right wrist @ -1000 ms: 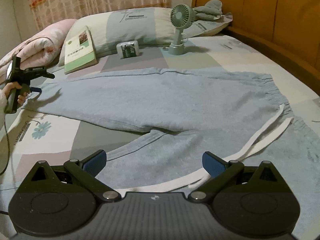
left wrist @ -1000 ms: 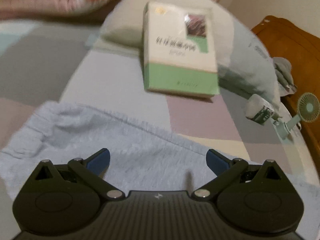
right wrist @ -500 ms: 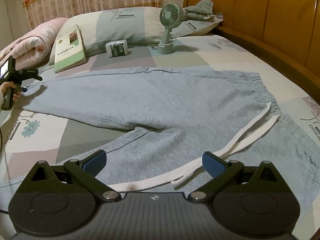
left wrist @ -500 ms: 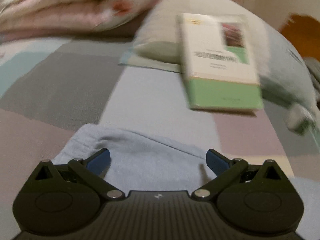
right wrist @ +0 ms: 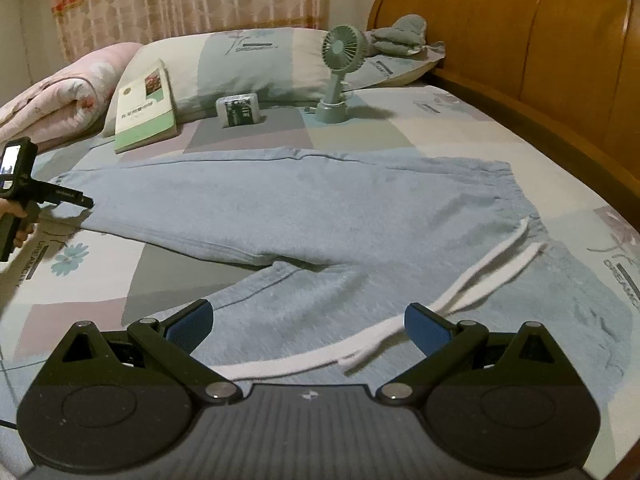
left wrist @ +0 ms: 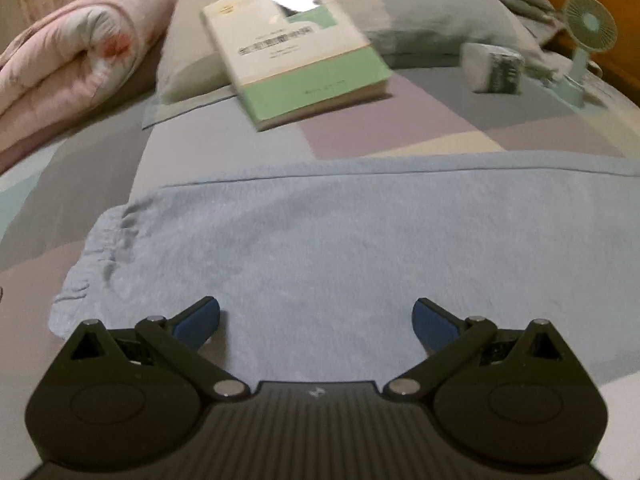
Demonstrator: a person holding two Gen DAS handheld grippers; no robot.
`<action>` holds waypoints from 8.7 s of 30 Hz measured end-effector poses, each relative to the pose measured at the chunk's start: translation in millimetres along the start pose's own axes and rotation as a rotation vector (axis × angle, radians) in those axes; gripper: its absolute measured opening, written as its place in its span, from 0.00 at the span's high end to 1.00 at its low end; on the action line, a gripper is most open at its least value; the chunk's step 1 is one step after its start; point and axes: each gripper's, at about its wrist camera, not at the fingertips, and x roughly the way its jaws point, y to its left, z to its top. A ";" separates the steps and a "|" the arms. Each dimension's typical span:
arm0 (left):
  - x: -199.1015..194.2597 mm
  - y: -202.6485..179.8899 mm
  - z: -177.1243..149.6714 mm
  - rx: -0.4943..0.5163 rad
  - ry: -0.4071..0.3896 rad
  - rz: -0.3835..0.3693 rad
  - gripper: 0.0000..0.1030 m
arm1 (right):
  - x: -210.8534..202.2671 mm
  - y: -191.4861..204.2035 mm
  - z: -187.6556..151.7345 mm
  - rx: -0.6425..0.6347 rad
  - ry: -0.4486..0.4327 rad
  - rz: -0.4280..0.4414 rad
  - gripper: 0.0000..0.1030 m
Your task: Fold clothes
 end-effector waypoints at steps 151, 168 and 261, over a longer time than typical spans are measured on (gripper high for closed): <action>-179.5 -335.0 -100.3 0.648 0.044 -0.476 0.01 | 21.4 -115.0 -58.9 0.030 0.053 -0.192 0.00; -211.9 -284.5 -133.2 0.532 0.117 -0.246 0.01 | 41.6 -162.1 2.5 0.327 0.002 -0.086 0.00; -190.3 -307.0 -85.8 0.492 -0.168 -0.411 0.01 | 33.7 -186.7 47.9 0.037 0.164 0.117 0.00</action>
